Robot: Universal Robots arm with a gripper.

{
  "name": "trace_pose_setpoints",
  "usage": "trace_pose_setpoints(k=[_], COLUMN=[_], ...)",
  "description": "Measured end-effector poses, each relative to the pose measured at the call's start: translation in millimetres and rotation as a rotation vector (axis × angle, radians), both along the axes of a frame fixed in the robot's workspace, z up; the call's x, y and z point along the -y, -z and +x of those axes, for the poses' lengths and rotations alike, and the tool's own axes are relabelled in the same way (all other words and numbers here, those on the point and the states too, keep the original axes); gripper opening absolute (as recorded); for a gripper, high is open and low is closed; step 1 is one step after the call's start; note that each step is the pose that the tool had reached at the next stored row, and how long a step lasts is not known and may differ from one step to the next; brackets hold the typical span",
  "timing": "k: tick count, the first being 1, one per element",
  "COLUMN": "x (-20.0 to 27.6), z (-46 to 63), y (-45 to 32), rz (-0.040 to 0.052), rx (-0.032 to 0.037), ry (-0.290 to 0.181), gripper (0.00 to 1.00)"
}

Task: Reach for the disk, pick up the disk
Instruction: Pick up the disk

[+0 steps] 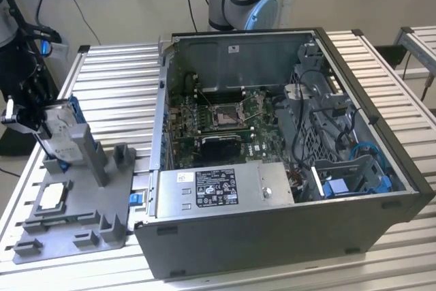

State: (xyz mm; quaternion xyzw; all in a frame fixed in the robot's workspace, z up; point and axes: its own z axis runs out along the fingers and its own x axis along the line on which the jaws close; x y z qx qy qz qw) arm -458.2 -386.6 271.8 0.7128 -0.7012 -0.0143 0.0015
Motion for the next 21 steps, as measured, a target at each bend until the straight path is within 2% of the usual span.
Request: trace_pose_setpoints(k=[7, 21], x=[0.0, 0.0], z=[0.0, 0.0], y=[-11.2, -44.7], rz=[0.0001, 0.0], rx=[0.0002, 0.0001], ry=[0.0, 0.0], gripper=[0.0, 0.0])
